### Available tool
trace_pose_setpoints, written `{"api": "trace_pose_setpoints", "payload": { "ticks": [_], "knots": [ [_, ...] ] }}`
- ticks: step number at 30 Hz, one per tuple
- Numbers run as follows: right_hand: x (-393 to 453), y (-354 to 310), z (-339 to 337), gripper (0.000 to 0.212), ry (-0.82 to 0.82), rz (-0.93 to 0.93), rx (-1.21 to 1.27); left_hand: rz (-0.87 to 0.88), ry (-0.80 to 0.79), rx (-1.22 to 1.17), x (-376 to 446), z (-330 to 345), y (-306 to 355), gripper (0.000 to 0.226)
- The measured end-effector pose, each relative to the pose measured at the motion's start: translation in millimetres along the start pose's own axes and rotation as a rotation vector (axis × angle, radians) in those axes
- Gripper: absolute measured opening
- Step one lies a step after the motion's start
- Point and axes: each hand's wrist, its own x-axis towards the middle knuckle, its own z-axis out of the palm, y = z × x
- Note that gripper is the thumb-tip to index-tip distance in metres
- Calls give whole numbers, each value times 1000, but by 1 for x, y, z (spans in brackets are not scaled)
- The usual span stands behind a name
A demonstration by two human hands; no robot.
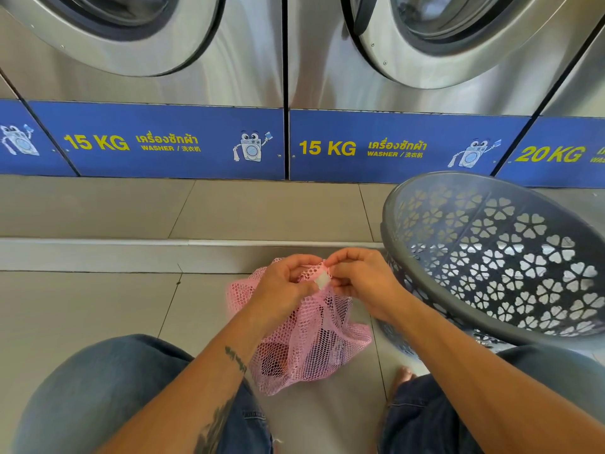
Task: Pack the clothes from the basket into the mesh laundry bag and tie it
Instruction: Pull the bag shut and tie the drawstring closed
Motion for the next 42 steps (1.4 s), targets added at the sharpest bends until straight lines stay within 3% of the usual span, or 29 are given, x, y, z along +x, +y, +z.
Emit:
{"api": "trace_pose_setpoints", "payload": {
  "ticks": [6,11,16,22,26,30,32,39,42],
  "knots": [
    [-1,6,-1,29,-67,-167,-184,-11,-5,-32,2,-9,7,32],
    [-6,0,6,30,26,-406,-340,16,-99,-95,2,-19,32,36],
    [-32,-25,11,15,65,-720,-351,87,-238,-185,6,-25,58,38],
    [-42,-39,10,8,142,-882,-417,117,-348,-153,20,-31,81,42],
    [-35,-23,18,2,165,-763,-350,34,-293,-85,27,-36,77,40],
    [-16,-14,19,13,171,-444,-34,11,38,115,21,-27,61,16],
    [-9,-11,18,17,163,-334,0,32,163,260,15,-20,47,9],
    [-3,-1,21,17,68,-225,-34,90,173,584,5,-13,20,10],
    [-4,-1,19,16,54,-210,-48,25,127,548,0,-8,22,21]
  ]
}}
